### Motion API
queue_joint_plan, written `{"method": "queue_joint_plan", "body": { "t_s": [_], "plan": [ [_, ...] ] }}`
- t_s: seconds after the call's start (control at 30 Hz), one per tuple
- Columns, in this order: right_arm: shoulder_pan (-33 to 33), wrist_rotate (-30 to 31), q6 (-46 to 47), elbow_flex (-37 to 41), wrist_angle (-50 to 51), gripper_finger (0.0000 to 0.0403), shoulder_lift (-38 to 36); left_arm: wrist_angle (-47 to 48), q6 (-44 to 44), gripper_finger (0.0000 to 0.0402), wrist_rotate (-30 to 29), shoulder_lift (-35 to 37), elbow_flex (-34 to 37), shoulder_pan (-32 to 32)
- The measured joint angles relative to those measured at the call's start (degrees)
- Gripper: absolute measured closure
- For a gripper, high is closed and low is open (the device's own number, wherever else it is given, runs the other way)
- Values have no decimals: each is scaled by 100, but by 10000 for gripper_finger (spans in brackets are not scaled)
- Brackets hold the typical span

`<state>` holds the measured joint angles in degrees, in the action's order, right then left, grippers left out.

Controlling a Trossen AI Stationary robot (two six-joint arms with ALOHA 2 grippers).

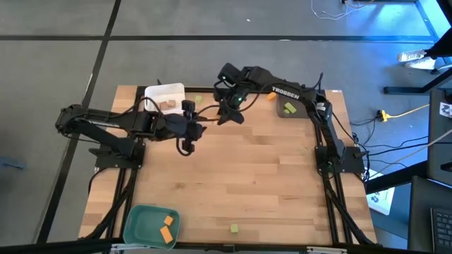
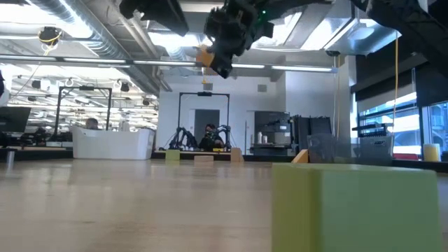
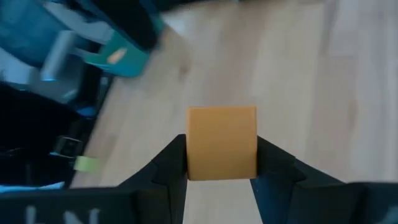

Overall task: Sort & place blocks by color
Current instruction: Put the orange block into the green bin

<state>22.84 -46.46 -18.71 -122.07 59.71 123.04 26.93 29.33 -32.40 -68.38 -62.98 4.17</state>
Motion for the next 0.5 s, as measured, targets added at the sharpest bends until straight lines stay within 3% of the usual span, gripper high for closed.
{"method": "queue_joint_plan", "body": {
  "t_s": [0.2,0.5],
  "plan": [
    [-166,-333,-1,-1,-300,270,-1,-108,125,240,751,-70,0,-242],
    [-311,-457,-28,-1,-371,270,-2,-152,130,240,835,-139,0,-276]
  ]
}}
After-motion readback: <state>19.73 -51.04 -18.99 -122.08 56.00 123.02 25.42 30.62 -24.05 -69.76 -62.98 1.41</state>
